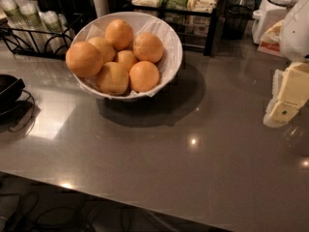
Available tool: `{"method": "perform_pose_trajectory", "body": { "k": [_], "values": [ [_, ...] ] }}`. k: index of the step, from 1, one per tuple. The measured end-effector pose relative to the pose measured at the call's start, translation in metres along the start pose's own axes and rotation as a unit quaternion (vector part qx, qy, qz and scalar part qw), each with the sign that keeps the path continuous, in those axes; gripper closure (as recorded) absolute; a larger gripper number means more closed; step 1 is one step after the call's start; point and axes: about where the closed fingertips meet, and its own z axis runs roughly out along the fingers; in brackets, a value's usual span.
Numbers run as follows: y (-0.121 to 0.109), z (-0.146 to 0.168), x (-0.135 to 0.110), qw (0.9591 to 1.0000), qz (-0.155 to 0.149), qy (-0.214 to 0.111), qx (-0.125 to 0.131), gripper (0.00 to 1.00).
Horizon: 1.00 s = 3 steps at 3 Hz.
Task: Pick orange from white bowl
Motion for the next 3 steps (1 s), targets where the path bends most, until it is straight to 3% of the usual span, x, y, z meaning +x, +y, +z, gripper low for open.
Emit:
{"method": "perform_pose_trajectory", "body": {
  "k": [1, 3],
  "values": [
    [-0.002, 0.001, -0.006, 1.0, -0.002, -0.005, 0.001, 0.0],
    [-0.008, 0.024, -0.085, 0.9959, -0.065, -0.061, -0.012, 0.0]
  ]
}}
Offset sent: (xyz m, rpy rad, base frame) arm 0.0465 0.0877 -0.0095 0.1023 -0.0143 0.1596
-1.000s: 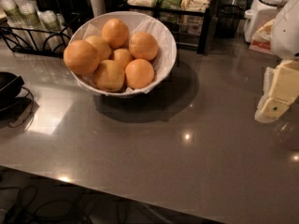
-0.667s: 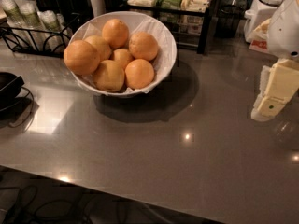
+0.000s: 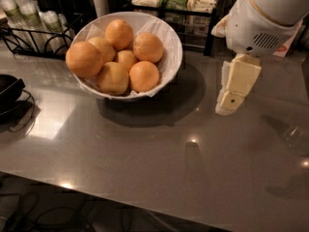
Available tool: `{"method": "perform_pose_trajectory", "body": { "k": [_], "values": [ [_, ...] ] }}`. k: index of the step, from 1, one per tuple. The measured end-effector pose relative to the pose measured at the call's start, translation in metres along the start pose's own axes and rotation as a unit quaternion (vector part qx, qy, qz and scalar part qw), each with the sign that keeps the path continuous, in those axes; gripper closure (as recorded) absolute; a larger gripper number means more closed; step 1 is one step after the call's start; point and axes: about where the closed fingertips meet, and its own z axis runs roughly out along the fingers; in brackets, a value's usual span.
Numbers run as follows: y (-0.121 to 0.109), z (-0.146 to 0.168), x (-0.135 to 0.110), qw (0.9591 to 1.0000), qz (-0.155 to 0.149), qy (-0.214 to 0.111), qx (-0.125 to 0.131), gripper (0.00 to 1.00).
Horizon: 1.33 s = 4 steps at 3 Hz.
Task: Pick orange from white bowl
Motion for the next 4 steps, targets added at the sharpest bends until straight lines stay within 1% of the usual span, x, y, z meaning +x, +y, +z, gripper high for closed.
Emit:
{"method": "perform_pose_trajectory", "body": {
  "k": [1, 2, 3, 4],
  "values": [
    [0.0, 0.0, 0.0, 1.0, 0.0, 0.0, 0.0, 0.0],
    [0.0, 0.008, -0.02, 0.9996, -0.005, -0.028, -0.006, 0.0],
    [-0.004, 0.017, -0.068, 0.9966, -0.036, -0.073, -0.012, 0.0],
    [-0.012, 0.024, -0.116, 0.9894, -0.067, -0.128, -0.021, 0.0]
  ]
}}
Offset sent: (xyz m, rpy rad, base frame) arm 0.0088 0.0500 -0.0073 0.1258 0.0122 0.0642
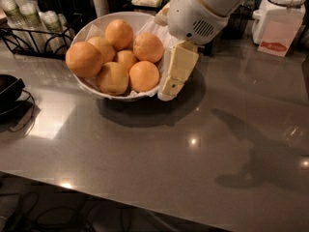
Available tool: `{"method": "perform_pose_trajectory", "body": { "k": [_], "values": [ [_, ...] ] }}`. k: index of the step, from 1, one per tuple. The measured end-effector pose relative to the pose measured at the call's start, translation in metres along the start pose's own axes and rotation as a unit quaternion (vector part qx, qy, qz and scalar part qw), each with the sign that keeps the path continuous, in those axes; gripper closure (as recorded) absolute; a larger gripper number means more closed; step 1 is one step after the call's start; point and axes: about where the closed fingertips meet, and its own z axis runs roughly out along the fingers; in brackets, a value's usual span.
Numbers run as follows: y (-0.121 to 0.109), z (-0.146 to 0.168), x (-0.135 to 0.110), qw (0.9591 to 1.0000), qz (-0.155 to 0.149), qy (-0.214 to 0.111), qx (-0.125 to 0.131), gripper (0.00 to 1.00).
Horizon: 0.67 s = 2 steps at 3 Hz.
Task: Pick orange from white bowl
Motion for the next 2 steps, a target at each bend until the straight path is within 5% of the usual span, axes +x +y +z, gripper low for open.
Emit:
{"method": "perform_pose_trajectory", "body": {
  "k": [2],
  "values": [
    [-0.0053, 0.0099, 0.0016, 0.9998, 0.013, -0.014, 0.007, 0.0]
  ]
}}
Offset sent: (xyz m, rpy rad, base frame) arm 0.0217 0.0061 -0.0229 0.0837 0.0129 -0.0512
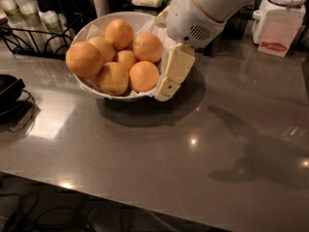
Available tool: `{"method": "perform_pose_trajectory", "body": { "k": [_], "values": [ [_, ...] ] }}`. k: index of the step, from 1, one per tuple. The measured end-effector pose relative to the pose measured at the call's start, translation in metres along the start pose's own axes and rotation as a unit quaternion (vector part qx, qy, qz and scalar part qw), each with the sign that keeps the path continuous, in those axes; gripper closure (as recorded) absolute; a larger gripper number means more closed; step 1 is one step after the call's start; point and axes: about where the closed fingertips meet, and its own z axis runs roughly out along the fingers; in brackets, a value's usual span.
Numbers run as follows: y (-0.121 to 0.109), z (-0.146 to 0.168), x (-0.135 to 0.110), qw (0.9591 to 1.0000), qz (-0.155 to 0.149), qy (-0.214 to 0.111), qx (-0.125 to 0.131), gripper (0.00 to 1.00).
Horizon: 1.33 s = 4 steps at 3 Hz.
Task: Pick orange from white bowl
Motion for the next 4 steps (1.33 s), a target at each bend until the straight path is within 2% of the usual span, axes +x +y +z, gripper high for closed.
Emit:
{"method": "perform_pose_trajectory", "body": {
  "k": [1, 2, 3, 4],
  "values": [
    [-0.017, 0.028, 0.001, 0.998, 0.04, -0.048, 0.008, 0.0],
    [-0.039, 0.052, -0.011, 0.9934, 0.068, -0.092, 0.009, 0.0],
    [-0.054, 0.071, -0.024, 0.9884, 0.088, -0.124, -0.004, 0.0],
    [-0.062, 0.082, -0.04, 0.9869, 0.083, -0.138, -0.015, 0.0]
  ]
}}
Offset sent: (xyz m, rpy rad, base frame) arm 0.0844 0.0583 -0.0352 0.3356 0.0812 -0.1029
